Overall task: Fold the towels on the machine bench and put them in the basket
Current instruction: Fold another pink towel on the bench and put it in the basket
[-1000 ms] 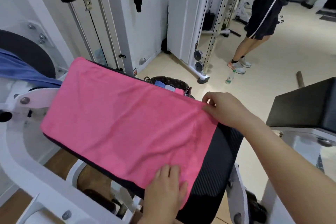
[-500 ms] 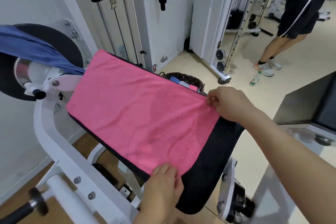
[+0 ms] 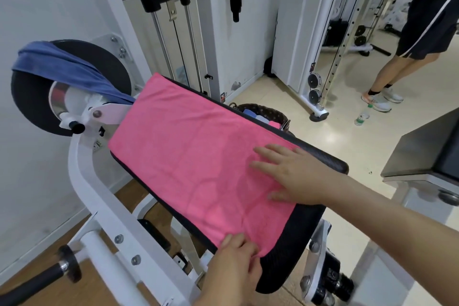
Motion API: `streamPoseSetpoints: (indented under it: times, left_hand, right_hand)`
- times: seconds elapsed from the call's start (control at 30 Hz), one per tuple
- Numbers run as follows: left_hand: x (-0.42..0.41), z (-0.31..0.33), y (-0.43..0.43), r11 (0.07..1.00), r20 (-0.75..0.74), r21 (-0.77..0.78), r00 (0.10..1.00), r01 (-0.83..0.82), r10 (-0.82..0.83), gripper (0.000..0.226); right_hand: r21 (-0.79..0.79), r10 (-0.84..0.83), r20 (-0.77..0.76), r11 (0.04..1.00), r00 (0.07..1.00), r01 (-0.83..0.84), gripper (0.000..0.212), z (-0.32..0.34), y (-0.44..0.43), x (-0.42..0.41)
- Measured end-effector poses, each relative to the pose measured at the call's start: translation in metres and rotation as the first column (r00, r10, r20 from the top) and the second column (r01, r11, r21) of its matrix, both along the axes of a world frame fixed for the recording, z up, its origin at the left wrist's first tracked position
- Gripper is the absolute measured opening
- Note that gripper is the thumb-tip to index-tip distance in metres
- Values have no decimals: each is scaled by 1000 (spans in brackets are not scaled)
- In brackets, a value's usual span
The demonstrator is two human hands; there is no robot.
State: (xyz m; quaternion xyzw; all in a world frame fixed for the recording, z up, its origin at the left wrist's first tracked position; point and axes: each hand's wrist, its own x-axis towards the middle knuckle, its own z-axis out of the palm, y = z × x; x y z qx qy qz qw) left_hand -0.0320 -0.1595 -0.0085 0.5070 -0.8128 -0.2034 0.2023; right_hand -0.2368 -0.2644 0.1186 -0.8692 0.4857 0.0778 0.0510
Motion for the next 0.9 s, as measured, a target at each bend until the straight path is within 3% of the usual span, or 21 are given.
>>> streamPoseSetpoints:
  times: [0.1,0.3,0.37,0.47,0.53,0.7,0.8,0.9]
  left_hand:
    - [3,-3,-1,999,-77,31,997,-9,12,9]
    - [3,-6,5,996,-90,92,996,9,0,11]
    - [1,-2,5,997,-57,78,998,16,-12,14]
    - [-6,8,4,998,103,61,995,-7,0,30]
    - [-10,10,6,999,155,43,988,-16,9,31]
    - [-10,13,8,999,162,-35,987,13,-7,10]
    - [-8,13,4,1000,115,0,993,2,-2,18]
    - [-6,13,2,980,-19,183,996,-82,87,25]
  right_hand:
    - [59,77,-225,996,971,-65,97,-1,4,-11]
    - [66,86,-238,995,967,-72,102,6,6,-32]
    - [30,56,-173,998,983,-52,93,8,7,-35]
    - [-222,66,-23,972,998,-69,45,4,8,-44]
    - [-343,64,12,938,998,-56,24,0,11,-51]
    - [-386,9,14,923,1000,-3,37,-4,16,-63]
    - [-382,-25,53,923,998,43,39,-1,17,-65]
    - [-334,-117,69,933,991,134,28,3,21,-66]
